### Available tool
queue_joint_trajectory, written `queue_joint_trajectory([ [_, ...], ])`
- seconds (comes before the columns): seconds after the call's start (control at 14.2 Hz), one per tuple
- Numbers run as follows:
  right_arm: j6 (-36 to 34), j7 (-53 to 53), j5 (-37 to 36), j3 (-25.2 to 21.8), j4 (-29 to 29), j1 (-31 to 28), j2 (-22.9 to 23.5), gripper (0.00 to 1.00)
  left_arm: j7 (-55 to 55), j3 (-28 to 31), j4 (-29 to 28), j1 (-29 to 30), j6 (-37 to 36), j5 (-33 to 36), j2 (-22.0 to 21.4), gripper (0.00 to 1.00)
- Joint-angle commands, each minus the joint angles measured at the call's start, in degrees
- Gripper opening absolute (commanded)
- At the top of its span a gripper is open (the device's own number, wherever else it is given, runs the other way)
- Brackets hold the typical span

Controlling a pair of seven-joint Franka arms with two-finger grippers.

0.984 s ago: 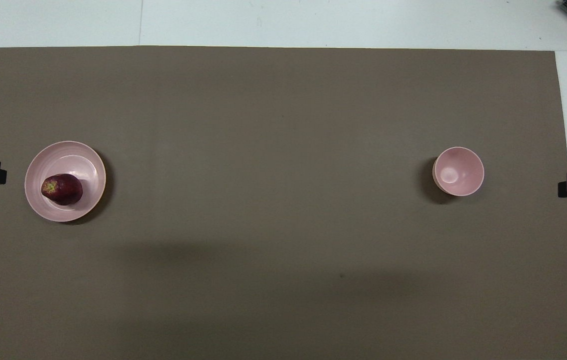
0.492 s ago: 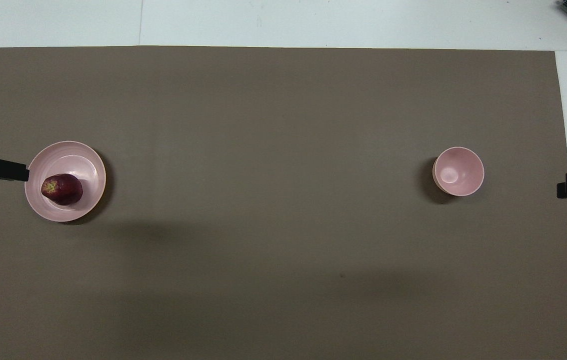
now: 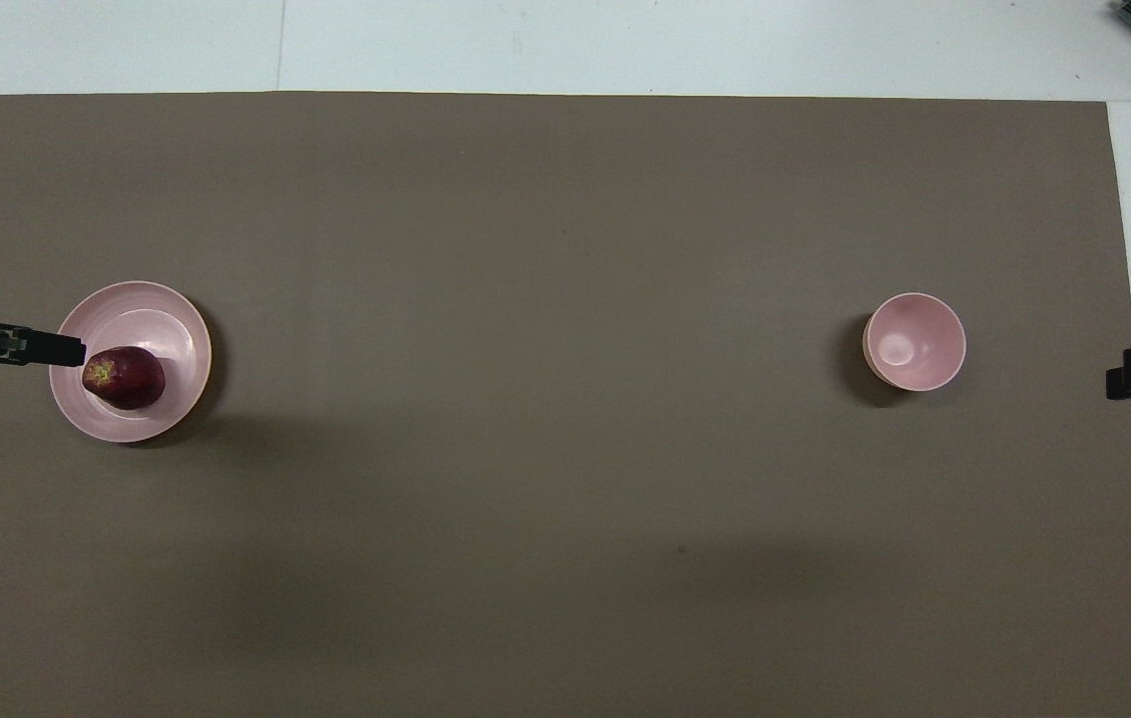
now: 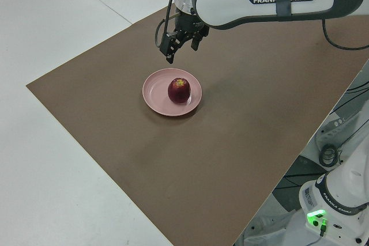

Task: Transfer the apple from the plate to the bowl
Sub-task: 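Reach the left gripper down to the red apple and grasp it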

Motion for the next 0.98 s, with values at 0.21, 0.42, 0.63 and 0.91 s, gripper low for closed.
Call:
queue_joint_trajectory([
  [0.21, -0.9, -1.9, 0.0, 0.1, -1.3, -0.1, -1.4, 1.0, 3.4, -0.4, -2.2, 1.1, 5.8, -1.2, 5.1, 1.0],
  [0.42, -0.9, -1.9, 0.0, 0.1, -1.3, -0.1, -1.4, 1.0, 4.7, -0.4, -4.3, 2.4, 9.8, -1.2, 7.1, 1.0],
  [0.63, -0.9, -1.9, 0.0, 0.1, -1.3, -0.1, -1.4, 1.0, 4.6, -0.4, -8.2, 2.3, 14.4, -1.2, 7.3, 1.0],
  [0.91, -0.9, -1.9, 0.0, 0.1, -1.3, 0.0, -1.4, 1.0, 4.3, -0.4, -9.2, 1.8, 15.2, -1.2, 7.2, 1.0],
])
